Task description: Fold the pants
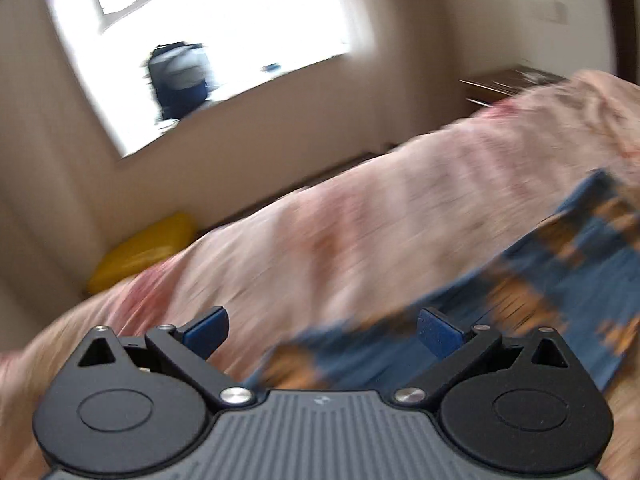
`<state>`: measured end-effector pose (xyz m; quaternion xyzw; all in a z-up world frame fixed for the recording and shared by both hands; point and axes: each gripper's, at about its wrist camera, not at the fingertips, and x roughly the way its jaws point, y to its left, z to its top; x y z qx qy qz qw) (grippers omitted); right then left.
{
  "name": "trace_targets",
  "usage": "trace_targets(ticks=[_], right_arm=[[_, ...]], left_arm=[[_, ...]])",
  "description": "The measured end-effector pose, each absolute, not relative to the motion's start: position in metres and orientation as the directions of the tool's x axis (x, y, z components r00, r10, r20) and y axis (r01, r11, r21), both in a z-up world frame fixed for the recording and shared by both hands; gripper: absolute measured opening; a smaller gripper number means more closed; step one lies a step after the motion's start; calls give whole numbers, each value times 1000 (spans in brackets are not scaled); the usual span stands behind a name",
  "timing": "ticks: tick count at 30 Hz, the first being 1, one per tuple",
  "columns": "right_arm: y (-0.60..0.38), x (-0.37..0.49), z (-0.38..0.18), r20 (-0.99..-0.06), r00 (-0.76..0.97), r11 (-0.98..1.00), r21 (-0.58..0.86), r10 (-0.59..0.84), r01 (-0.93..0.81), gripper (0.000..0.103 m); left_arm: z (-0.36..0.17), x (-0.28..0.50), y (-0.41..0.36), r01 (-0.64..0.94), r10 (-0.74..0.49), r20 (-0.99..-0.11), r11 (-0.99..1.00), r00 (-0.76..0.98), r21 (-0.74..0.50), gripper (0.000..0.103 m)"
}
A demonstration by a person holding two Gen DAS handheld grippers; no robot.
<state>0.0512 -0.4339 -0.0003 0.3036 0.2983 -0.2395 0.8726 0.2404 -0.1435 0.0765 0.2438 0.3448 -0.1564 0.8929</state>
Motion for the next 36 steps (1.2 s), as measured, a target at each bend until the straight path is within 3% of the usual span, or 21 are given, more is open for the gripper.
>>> trace_targets(ticks=[3, 6, 9, 13, 16, 21, 31, 36], right_arm=[[-437, 44, -3, -622, 746, 691, 431, -239, 581, 102], [-433, 34, -4, -578, 780, 663, 489, -240, 566, 102], [-431, 29, -4, -530, 824, 656, 552, -200, 514, 96], [-438, 27, -8, -539, 824, 598, 606, -177, 525, 86], [-444, 25, -14, -547, 814, 564, 616, -197, 550, 73], [-452, 25, -25, -569, 791, 541, 603, -223, 586, 41], [-459, 17, -30, -550, 812, 444, 689, -194, 573, 40], [-459, 21, -30, -562, 805, 461, 673, -190, 578, 41]], left_arm=[[75, 262, -228, 580, -156, -737, 730, 657, 362, 103], [58, 269, -299, 684, -267, -722, 627, 638, 373, 103], [38, 278, -340, 767, -394, -736, 588, 551, 259, 103], [6, 290, -369, 813, -451, -771, 565, 449, 142, 103], [-13, 300, -384, 820, -440, -810, 565, 389, 87, 103], [-25, 303, -394, 830, -402, -829, 543, 390, 128, 103], [-2, 301, -401, 792, -409, -810, 600, 420, 108, 103], [17, 300, -401, 781, -469, -791, 625, 392, 17, 103]])
